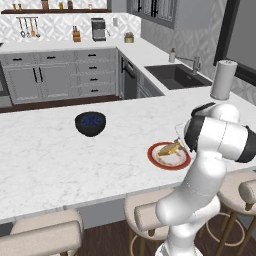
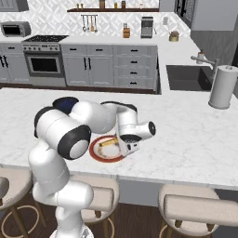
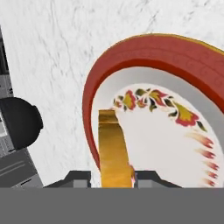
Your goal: Start the toaster. Once the lever pops up, take the bread to the plate on the dining counter.
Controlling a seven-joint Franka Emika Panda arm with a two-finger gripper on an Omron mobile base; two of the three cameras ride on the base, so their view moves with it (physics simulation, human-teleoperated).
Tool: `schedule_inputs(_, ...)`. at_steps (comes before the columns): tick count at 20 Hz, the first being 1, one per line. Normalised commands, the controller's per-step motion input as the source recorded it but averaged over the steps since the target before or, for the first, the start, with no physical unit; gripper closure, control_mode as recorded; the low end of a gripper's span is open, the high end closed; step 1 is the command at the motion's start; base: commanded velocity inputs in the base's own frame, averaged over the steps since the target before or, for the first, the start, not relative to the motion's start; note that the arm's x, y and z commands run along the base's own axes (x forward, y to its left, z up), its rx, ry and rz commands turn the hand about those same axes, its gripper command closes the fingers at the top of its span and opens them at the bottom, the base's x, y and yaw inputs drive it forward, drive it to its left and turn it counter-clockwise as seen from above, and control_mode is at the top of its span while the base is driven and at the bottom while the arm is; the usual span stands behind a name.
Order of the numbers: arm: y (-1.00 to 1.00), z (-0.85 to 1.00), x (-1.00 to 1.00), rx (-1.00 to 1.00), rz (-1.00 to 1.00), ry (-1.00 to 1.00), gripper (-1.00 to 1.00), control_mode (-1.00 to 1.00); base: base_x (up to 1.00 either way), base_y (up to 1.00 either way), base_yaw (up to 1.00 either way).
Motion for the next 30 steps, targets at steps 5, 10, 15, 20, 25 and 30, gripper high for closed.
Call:
schedule_inputs(5, 0.35, 0.37, -0.25, -0.07, 0.0, 0.09, -1.0, -1.0, 0.0, 0.0, 0.0)
schedule_inputs(10, 0.08, 0.79, -0.33, -0.12, 0.0, 0.2, -1.0, -1.0, 0.0, 0.0, 0.0)
schedule_inputs(15, 0.13, 0.19, -0.08, -0.18, 0.0, 0.24, -1.0, -1.0, 0.0, 0.0, 0.0)
schedule_inputs(20, 0.08, 0.04, -0.33, -0.16, 0.0, 0.15, -1.0, -1.0, 0.0, 0.0, 0.0)
schedule_inputs(25, 0.0, 0.39, -0.74, -0.07, 0.0, -0.02, -1.0, -1.0, 0.0, 0.0, 0.0)
schedule_inputs(30, 0.02, 0.58, -0.64, -0.07, 0.03, -0.07, -1.0, -1.0, 0.0, 0.0, 0.0)
